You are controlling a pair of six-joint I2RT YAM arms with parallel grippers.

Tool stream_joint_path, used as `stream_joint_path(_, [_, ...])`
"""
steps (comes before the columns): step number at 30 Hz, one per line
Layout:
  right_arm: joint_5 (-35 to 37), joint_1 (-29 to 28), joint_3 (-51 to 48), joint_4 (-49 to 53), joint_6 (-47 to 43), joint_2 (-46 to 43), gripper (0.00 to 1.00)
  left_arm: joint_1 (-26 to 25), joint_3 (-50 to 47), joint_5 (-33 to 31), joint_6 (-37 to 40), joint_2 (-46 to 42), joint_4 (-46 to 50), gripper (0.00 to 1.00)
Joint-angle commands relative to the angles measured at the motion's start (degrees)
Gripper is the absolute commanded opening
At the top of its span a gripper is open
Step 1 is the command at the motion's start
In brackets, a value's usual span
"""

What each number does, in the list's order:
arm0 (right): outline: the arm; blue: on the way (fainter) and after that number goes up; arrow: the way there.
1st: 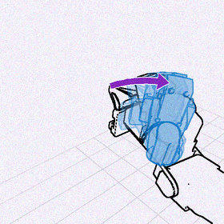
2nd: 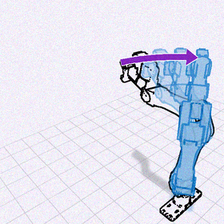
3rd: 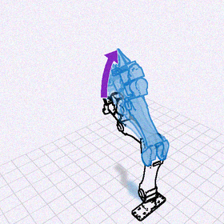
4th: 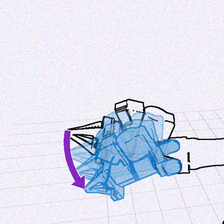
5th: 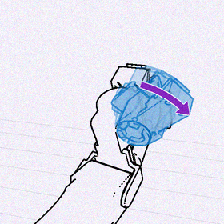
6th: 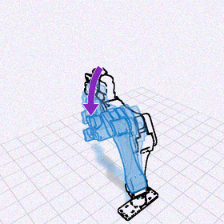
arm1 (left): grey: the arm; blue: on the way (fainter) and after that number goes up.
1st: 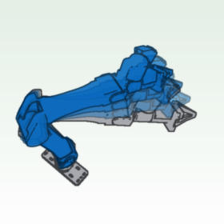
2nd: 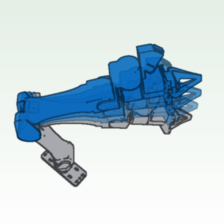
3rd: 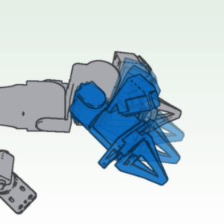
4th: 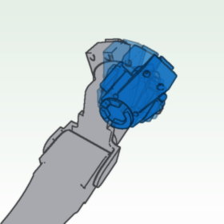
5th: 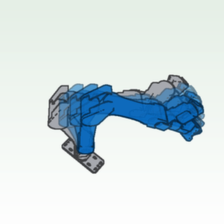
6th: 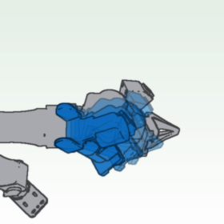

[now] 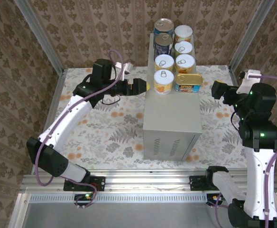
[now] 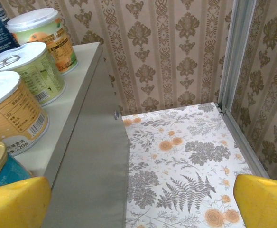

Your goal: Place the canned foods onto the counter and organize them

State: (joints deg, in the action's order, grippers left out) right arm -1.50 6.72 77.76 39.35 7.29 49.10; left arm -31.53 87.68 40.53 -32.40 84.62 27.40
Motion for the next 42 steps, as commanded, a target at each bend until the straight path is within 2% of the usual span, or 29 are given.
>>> stream_joint_path(1, [-2.23, -0.13, 0.83, -0.3, -0.02, -1.18, 1.0, -0.46, 2.05, 0.04, 1.79, 0.76, 0.22, 1.0])
stream_joint_path(42, [-3.45, -0.13, -2.03, -1.73, -1.05, -3.29, 1.0, -0.99, 4.8, 1.64, 2.42, 5.77, 0.88, 1.0])
